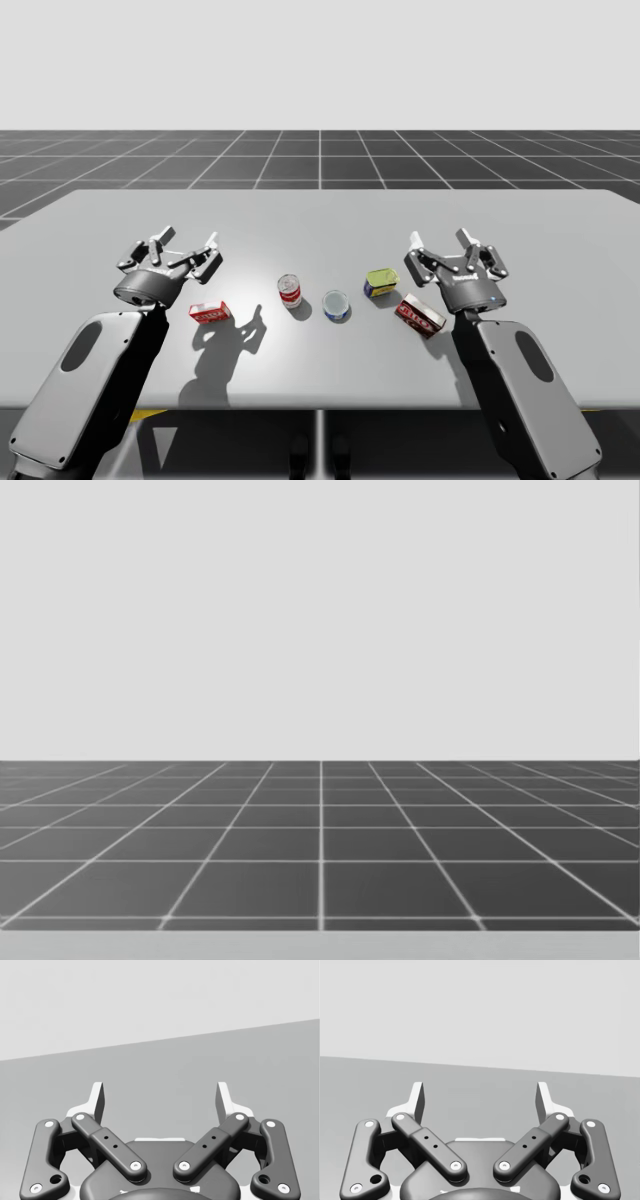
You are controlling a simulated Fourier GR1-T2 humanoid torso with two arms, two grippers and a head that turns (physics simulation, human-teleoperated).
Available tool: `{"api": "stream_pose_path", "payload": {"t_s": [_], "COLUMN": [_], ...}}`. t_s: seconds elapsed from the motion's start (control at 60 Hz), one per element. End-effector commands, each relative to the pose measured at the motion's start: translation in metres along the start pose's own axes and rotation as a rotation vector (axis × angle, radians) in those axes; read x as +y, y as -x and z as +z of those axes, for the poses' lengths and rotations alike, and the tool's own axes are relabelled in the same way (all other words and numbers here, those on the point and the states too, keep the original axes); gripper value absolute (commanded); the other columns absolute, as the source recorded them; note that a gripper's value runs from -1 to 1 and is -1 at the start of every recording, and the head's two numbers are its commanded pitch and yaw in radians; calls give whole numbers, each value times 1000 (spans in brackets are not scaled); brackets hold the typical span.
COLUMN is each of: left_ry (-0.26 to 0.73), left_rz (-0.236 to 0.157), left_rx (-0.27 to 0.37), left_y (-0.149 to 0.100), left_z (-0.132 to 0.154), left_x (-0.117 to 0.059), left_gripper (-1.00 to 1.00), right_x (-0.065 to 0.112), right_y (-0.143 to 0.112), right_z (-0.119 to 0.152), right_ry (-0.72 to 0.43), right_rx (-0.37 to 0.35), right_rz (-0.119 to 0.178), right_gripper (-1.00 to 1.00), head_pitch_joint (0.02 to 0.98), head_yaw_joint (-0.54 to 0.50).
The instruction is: Grasp the tuna can and hold it up.
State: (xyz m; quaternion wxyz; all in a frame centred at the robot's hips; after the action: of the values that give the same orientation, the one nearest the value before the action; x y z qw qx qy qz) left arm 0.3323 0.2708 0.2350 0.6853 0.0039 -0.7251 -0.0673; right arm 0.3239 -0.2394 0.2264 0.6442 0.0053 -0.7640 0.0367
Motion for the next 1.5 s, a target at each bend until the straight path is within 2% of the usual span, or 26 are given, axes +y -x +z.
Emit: {"api": "stream_pose_path", "payload": {"t_s": [0.017,0.25,0.533,0.55,0.8,0.95,1.083,1.417,1.467,1.483,1.5], "left_ry": [-1,-3,-7,-7,-3,-2,3,2,1,2,2], "left_rz": [-5,-10,-23,-24,-28,-26,-28,-30,-29,-28,-28], "left_rx": [1,-2,6,6,11,9,10,3,3,3,3], "left_y": [0,0,2,2,3,3,3,2,2,2,2], "left_z": [0,0,-1,-2,-2,-2,-3,-2,-2,-2,-2], "left_x": [0,0,-1,-1,-1,-1,-2,-5,-5,-5,-5], "left_gripper": [-1000,-1000,-1000,-1000,-1000,-1000,-1000,-1000,-1000,-1000,-1000], "right_x": [0,-1,-2,-2,-3,-4,-4,3,5,7,8], "right_y": [0,-1,1,1,2,2,2,0,-5,-13,-16], "right_z": [1,-1,-3,-3,-4,-4,-4,0,4,11,14], "right_ry": [31,-3,3,3,6,9,10,19,27,32,27], "right_rx": [-16,6,8,9,24,25,22,24,41,49,44], "right_rz": [-6,0,4,4,5,7,6,7,-13,-36,-34], "right_gripper": [-1000,-1000,-1000,-1000,-1000,-1000,-1000,-1000,-1000,-1000,-1000], "head_pitch_joint": [56,118,382,418,632,775,850,865,863,861,861], "head_yaw_joint": [2,7,2,4,4,-32,-71,-105,-105,-100,-98]}}
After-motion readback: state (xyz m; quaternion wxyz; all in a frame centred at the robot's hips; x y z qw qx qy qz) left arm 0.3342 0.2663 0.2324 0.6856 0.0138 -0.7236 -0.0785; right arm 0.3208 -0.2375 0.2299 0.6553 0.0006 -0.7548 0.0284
